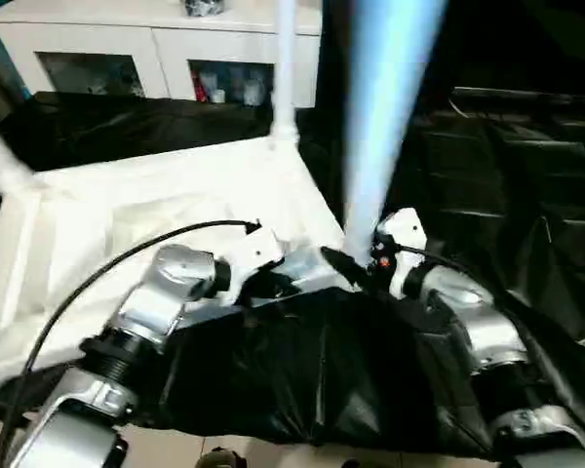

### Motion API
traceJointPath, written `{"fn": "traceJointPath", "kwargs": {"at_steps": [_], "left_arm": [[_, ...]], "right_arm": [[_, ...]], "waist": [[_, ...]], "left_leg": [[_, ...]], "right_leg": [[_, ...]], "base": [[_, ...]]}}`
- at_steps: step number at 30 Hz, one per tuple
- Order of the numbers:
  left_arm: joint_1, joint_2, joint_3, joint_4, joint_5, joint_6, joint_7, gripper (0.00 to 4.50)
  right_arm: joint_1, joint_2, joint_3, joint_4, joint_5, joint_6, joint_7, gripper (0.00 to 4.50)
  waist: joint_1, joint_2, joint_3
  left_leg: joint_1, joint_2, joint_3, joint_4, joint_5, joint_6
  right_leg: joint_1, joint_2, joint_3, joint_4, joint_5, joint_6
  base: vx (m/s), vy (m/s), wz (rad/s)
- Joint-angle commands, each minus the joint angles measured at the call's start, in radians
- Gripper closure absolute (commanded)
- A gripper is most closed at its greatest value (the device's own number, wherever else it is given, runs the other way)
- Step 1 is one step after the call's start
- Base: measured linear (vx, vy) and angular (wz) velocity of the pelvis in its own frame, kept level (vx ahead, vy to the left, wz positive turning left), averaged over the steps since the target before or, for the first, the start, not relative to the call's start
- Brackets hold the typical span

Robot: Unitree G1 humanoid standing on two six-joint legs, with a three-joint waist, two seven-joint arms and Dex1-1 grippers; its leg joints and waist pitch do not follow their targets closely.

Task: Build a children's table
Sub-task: Insert table leg to table base

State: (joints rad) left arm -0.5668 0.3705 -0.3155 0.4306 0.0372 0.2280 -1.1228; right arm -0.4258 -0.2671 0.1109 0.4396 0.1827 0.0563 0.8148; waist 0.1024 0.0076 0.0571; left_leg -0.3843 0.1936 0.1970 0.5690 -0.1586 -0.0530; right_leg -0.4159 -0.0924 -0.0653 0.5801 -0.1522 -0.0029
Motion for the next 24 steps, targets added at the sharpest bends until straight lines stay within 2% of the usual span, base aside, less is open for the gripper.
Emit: {"fn": "traceJointPath", "kwargs": {"at_steps": [1,3,6,9,10,14,19,24], "left_arm": [[-0.036,0.010,-0.017,-0.003,-0.014,-0.058,-0.060,4.50],[-0.039,0.012,-0.019,0.005,-0.014,-0.064,-0.072,4.50],[-0.048,0.013,-0.018,0.022,-0.014,-0.080,-0.085,4.50],[-0.056,0.014,-0.018,0.044,-0.015,-0.098,-0.092,4.50],[-0.057,0.014,-0.018,0.047,-0.015,-0.100,-0.093,4.50],[-0.060,0.017,-0.021,0.060,-0.017,-0.113,-0.100,4.50],[-0.065,0.022,-0.017,0.084,-0.012,-0.138,-0.107,4.50],[-0.061,0.031,-0.015,0.090,-0.015,-0.148,-0.125,4.50]], "right_arm": [[0.021,-0.028,0.015,-0.042,0.020,0.030,0.072,0.95],[0.030,-0.041,0.020,-0.057,0.026,0.042,0.100,1.10],[0.043,-0.063,0.026,-0.063,0.033,0.056,0.136,1.28],[0.051,-0.061,0.022,-0.053,0.033,0.048,0.139,1.58],[0.055,-0.058,0.021,-0.052,0.032,0.045,0.136,1.66],[0.072,-0.044,0.005,-0.057,0.053,0.061,0.119,1.83],[0.105,-0.024,-0.026,-0.028,0.076,0.057,0.108,1.87],[0.106,0.005,-0.053,0.041,0.101,0.078,0.097,1.87]], "waist": [[0.003,0.000,-0.076],[0.009,0.000,-0.077],[0.018,-0.001,-0.076],[0.020,-0.002,-0.073],[0.021,0.005,-0.074],[0.023,0.002,-0.074],[0.025,0.001,-0.076],[0.028,0.011,-0.074]], "left_leg": [[0.025,0.035,-0.012,-0.058,-0.220,0.050],[0.023,0.037,-0.013,-0.057,-0.210,0.054],[0.027,0.038,-0.012,-0.056,-0.230,0.044],[0.026,0.038,-0.013,-0.058,-0.255,0.030],[0.026,0.038,-0.015,-0.060,-0.273,0.020],[0.027,0.037,-0.016,-0.060,-0.284,0.015],[0.024,0.037,-0.018,-0.060,-0.269,0.017],[0.025,0.038,-0.019,-0.061,-0.302,0.005]], "right_leg": [[0.055,-0.046,0.038,-0.047,-0.157,-0.224],[0.055,-0.047,0.037,-0.044,-0.144,-0.230],[0.051,-0.051,0.038,-0.047,-0.181,-0.233],[0.050,-0.053,0.038,-0.051,-0.229,-0.222],[0.050,-0.054,0.038,-0.054,-0.245,-0.214],[0.050,-0.055,0.038,-0.055,-0.257,-0.208],[0.051,-0.054,0.036,-0.050,-0.234,-0.213],[0.049,-0.055,0.036,-0.052,-0.251,-0.219]], "base": [[0.000,0.000,0.00],[0.000,0.000,0.00],[0.000,0.000,0.00],[0.000,0.000,0.00],[0.000,0.000,0.00],[0.000,0.000,0.00],[0.000,0.000,0.00],[0.000,0.000,0.00]]}}
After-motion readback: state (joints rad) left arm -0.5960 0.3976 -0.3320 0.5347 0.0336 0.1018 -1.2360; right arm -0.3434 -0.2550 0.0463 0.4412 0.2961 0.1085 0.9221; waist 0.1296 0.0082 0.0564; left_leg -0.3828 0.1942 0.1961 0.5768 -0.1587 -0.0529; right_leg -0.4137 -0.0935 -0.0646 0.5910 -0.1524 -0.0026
